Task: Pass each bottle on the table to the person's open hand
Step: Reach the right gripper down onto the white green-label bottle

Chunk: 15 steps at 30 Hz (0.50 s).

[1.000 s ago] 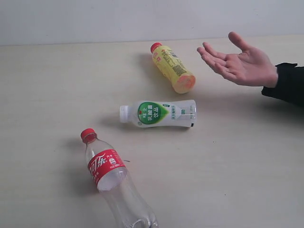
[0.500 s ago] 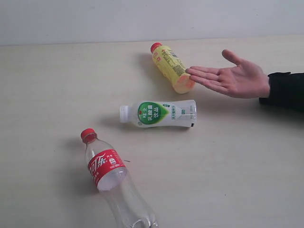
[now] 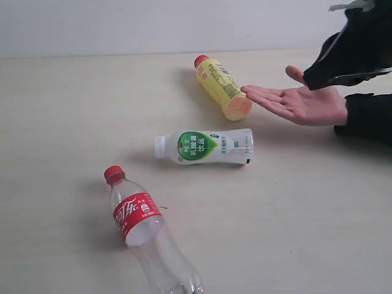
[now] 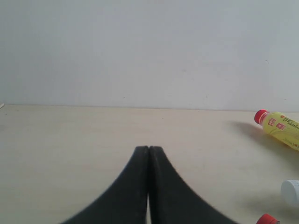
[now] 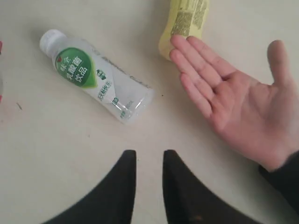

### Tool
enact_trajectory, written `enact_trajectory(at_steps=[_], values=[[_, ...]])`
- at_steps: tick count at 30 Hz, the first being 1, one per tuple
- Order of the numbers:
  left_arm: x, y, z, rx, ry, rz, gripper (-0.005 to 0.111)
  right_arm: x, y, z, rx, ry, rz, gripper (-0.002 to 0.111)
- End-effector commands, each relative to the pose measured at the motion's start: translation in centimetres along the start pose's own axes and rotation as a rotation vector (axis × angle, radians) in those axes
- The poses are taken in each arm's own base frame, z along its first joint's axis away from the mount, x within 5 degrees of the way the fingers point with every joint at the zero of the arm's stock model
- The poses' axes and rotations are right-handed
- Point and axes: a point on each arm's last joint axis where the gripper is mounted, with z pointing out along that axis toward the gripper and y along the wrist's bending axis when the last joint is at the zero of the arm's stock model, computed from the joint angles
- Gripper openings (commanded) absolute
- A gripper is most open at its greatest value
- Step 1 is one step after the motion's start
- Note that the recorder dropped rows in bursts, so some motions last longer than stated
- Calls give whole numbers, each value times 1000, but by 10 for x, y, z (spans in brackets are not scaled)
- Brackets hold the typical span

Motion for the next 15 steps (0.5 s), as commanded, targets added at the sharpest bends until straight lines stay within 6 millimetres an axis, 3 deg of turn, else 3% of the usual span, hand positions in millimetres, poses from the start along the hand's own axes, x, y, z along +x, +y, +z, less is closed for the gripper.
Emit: enact_trajectory(at_steps=[1, 5, 9, 15], values=[[0, 0, 0, 6, -4, -7, 1, -22, 3, 32, -33, 105, -122, 44], [0, 0, 0, 6, -4, -7, 1, -38, 26, 69, -99, 166, -433, 51], [0, 0, 0, 6, -4, -7, 1, -53, 44, 100, -94, 138, -557, 60], [0, 0, 0, 6, -4, -7, 1, -58, 62, 136, -97, 151, -751, 71]])
